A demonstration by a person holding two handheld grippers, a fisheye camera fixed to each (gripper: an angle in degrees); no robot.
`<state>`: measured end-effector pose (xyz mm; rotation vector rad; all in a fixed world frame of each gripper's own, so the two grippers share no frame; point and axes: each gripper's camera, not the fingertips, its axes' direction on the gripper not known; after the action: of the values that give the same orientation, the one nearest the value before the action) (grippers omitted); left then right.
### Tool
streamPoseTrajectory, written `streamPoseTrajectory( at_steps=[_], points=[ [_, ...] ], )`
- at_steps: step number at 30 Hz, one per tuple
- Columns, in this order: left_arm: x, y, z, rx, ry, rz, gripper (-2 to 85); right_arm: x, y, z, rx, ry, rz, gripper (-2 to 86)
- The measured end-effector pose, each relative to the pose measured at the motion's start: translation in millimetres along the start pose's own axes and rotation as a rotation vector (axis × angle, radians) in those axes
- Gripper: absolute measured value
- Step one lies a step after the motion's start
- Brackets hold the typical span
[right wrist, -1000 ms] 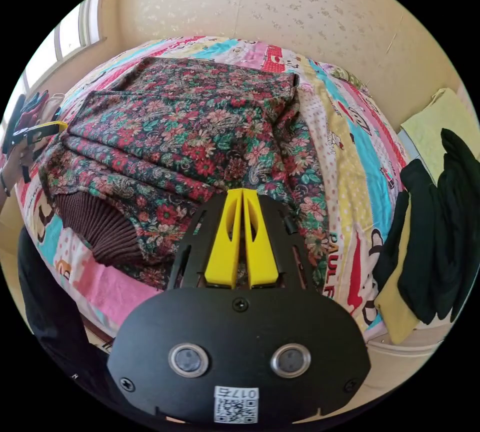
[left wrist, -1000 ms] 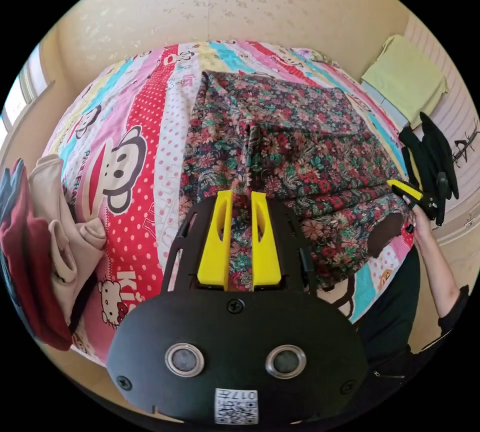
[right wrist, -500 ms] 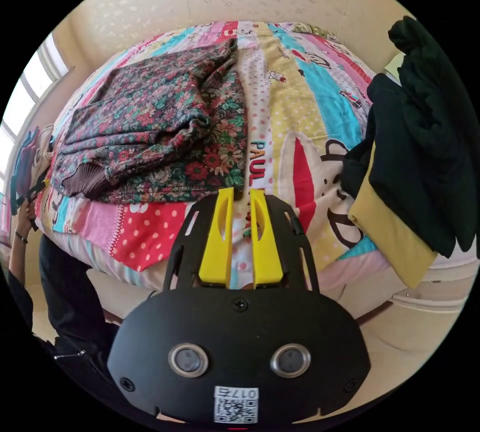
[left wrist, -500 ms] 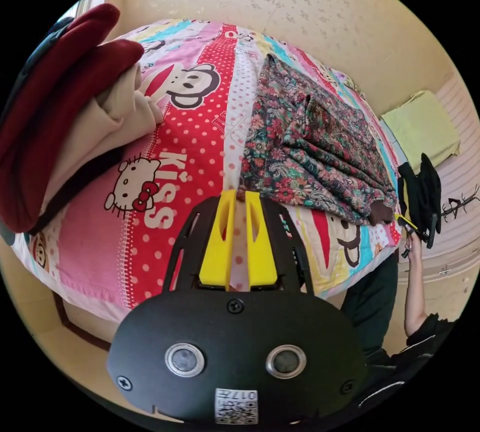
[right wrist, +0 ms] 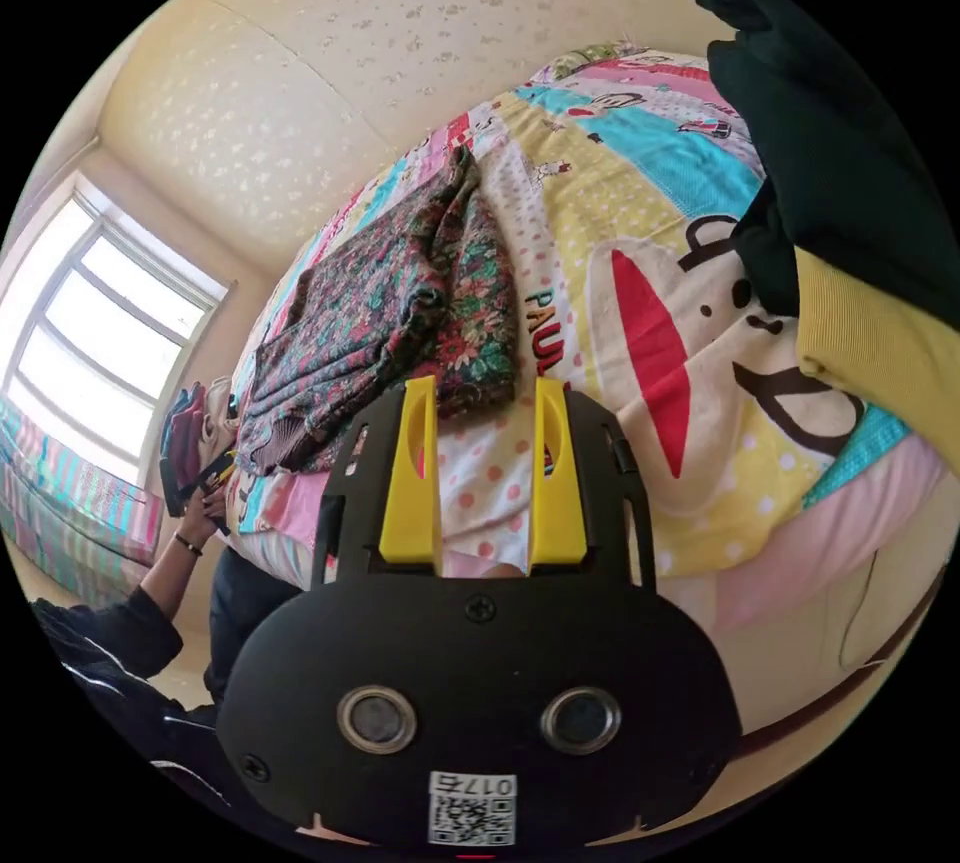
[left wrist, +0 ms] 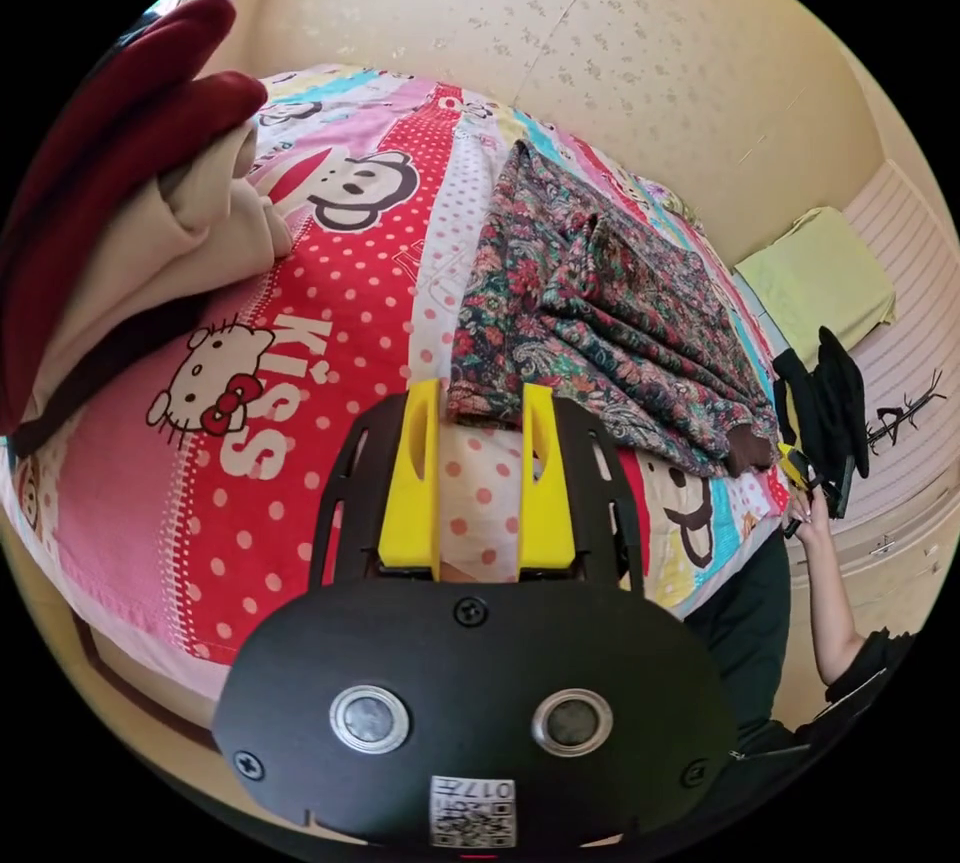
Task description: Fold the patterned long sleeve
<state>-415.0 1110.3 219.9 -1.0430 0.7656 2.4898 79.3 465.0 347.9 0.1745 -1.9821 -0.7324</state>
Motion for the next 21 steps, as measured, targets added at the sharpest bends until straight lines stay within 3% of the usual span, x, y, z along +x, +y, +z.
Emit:
streamPoseTrajectory(
  at_steps=[9, 16, 21],
  points=[
    [31.1, 1.9, 6.4, 0.012, -0.142, 0.079, 11.7, -10.9, 38.5, -5.4, 0.145, 0.081, -0.084, 8.7],
    [77.9, 11.0, 4.6, 0.058, -0.315, 0.211, 6.0, 11.4, 54.7, -21.5, 0.208, -0.102, -0.042, 3.4],
    [63.0, -2.8, -3.6, 0.041, -0.221, 0.124, 4.8, -6.5, 59.1, -25.2, 0.208, -0.006, -0.092, 2.2]
  ],
)
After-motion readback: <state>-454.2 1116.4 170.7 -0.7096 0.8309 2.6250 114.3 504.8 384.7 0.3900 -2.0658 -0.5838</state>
